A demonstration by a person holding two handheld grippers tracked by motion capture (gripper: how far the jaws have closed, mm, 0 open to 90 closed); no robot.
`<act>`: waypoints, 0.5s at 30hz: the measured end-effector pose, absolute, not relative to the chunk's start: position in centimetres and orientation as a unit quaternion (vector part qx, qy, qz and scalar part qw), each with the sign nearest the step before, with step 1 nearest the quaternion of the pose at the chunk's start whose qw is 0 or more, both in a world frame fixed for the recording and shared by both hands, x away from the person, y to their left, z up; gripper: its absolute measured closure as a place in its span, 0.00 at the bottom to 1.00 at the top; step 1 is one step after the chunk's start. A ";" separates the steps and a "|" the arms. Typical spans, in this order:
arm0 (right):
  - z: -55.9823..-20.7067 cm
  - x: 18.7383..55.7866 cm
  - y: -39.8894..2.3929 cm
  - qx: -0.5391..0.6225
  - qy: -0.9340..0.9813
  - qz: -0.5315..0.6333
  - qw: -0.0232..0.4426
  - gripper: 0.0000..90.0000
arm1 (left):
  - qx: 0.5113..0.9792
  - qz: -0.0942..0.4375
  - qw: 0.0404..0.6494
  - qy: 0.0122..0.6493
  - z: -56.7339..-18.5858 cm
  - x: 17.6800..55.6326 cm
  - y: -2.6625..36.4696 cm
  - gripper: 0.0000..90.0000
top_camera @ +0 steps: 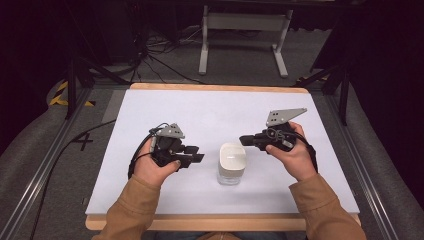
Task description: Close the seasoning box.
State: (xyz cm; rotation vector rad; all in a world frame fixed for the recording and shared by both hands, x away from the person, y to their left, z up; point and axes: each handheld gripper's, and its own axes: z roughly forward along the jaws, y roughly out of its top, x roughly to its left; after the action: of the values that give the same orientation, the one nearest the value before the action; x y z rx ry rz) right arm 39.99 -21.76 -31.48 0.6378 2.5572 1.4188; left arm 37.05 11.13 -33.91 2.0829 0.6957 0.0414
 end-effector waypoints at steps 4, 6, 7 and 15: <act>-31.1 40.0 -22.6 0.228 0.839 0.485 0.094 1.00 | 0.839 0.025 0.457 0.295 -33.9 37.3 11.7 0.70; -30.8 40.0 -23.5 0.246 0.830 0.490 0.106 1.00 | 0.835 0.027 0.459 0.302 -33.9 37.4 12.1 0.70; -30.8 40.1 -23.8 0.251 0.828 0.490 0.111 0.99 | 0.833 0.029 0.461 0.305 -33.9 37.4 12.3 0.70; -31.1 40.6 -28.0 0.332 0.795 0.486 0.145 0.79 | 0.821 0.045 0.462 0.333 -34.1 37.9 14.0 0.69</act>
State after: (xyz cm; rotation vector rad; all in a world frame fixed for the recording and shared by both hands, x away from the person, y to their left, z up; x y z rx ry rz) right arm 40.56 -27.96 -31.13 0.9554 2.2920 1.4012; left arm 37.92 14.00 -34.07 2.0190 0.8200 0.1101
